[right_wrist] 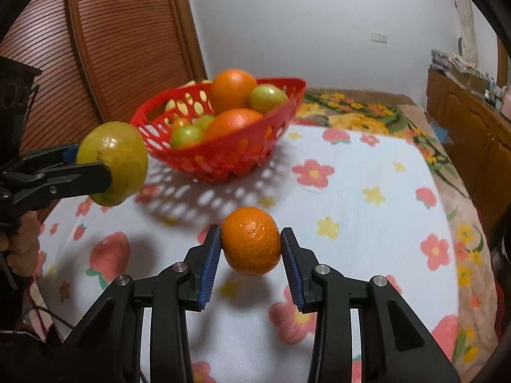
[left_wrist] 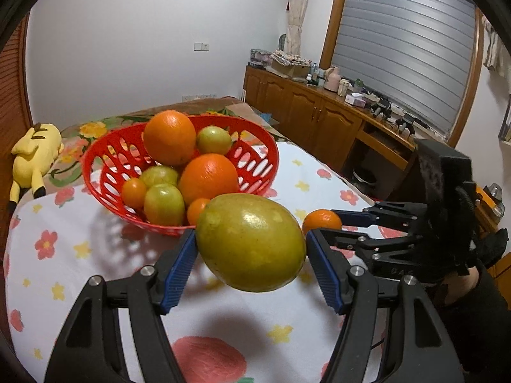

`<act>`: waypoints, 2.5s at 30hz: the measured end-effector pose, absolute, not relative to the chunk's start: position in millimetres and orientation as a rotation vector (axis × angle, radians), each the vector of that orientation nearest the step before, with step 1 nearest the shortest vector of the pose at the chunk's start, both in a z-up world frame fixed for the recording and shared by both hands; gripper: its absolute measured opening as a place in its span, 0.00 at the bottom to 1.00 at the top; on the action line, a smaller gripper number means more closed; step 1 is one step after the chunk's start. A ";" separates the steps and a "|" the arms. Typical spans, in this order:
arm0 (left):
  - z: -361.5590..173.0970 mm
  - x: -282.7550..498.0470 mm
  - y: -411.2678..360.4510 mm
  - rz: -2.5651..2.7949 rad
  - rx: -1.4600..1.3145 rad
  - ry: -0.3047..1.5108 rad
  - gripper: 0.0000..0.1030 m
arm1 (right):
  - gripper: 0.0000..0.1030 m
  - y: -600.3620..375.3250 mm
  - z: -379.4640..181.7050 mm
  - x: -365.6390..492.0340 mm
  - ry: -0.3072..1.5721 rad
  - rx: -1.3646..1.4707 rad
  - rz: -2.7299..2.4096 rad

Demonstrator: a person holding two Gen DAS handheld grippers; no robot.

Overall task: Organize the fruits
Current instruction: 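Lift the pomelo and tangerine and carry both over the red basket, then open the left tool and right tool to release both fruits into the basket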

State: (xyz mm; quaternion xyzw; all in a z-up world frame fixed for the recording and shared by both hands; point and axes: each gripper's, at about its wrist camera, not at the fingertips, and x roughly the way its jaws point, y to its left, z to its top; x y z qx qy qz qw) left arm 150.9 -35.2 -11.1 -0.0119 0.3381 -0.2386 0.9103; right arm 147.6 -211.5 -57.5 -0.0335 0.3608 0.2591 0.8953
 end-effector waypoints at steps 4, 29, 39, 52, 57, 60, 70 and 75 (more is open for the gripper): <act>-4.7 152.3 -29.0 -0.479 -0.027 0.683 0.66 | 0.37 -208.4 -41.3 146.5 0.719 -0.079 0.546; -0.5 207.1 8.7 -0.384 -0.059 0.672 0.66 | 0.37 -147.6 -7.1 202.1 0.659 -0.176 0.689; -10.8 239.0 19.6 -0.354 -0.065 0.702 0.66 | 0.38 -138.1 -24.7 223.9 0.711 -0.179 0.712; -20.9 275.4 17.0 -0.310 -0.023 0.739 0.67 | 0.42 -152.0 -21.0 234.3 0.702 -0.128 0.706; -26.4 283.5 14.8 -0.294 -0.009 0.761 0.67 | 0.42 -153.4 -22.9 235.7 0.707 -0.120 0.702; -29.3 285.7 12.1 -0.282 0.002 0.774 0.67 | 0.42 -152.5 -22.2 234.5 0.703 -0.117 0.706; -33.9 289.2 5.4 -0.268 0.019 0.795 0.67 | 0.43 -151.7 -23.4 231.0 0.702 -0.122 0.712; -33.6 289.8 2.4 -0.253 0.035 0.794 0.68 | 0.43 -150.7 -22.2 229.1 0.703 -0.117 0.708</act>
